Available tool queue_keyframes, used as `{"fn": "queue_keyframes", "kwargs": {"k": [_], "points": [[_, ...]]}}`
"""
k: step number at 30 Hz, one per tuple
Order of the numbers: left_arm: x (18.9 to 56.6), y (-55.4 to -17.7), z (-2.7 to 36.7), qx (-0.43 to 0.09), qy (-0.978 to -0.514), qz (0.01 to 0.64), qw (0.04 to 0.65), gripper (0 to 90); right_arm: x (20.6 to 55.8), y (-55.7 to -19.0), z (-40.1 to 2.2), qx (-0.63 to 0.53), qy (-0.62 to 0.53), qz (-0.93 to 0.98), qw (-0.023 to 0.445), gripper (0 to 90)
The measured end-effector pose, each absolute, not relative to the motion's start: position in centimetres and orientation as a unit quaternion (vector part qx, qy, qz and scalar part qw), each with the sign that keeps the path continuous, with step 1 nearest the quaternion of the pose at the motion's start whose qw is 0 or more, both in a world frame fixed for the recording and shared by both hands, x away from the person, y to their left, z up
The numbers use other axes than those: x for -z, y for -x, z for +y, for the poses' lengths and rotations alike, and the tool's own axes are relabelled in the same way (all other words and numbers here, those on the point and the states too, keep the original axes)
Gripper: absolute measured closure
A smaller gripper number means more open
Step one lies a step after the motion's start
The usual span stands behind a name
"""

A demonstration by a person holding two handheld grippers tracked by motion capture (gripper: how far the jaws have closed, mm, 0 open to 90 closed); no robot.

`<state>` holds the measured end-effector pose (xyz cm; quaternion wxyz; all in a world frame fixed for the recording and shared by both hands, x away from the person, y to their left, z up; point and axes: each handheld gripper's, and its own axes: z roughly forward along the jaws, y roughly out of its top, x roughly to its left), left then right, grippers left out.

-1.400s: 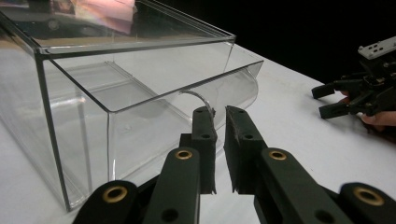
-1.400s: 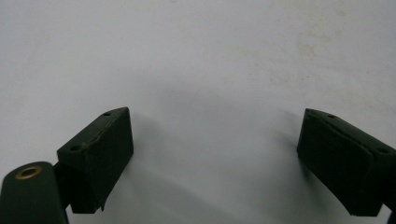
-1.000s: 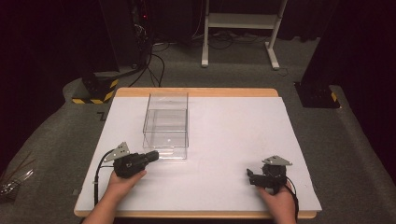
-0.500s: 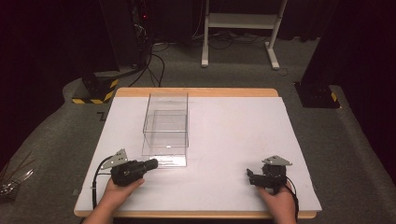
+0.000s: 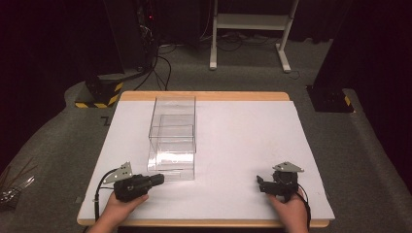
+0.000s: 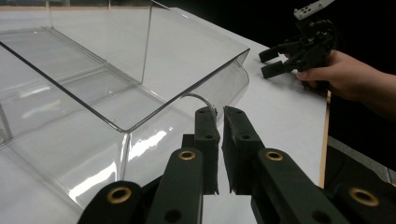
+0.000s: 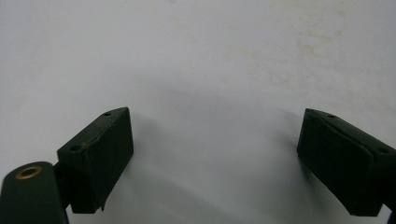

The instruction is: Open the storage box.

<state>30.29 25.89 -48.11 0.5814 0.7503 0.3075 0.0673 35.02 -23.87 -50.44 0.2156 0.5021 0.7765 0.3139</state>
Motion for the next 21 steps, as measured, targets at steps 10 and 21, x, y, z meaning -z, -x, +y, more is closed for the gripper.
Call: {"fn": "queue_keyframes", "kwargs": {"k": [10,21], "points": [[48.3,-29.7,26.3,-0.06,-0.748,0.302,0.588,84.5,50.4,-35.0,-23.9,-0.314,-0.502,0.777,0.216,10.8],[48.4,-29.1,26.6,-0.051,-0.748,0.294,0.593,84.7,50.4,-35.0,-23.9,-0.314,-0.502,0.776,0.216,10.8]]}}
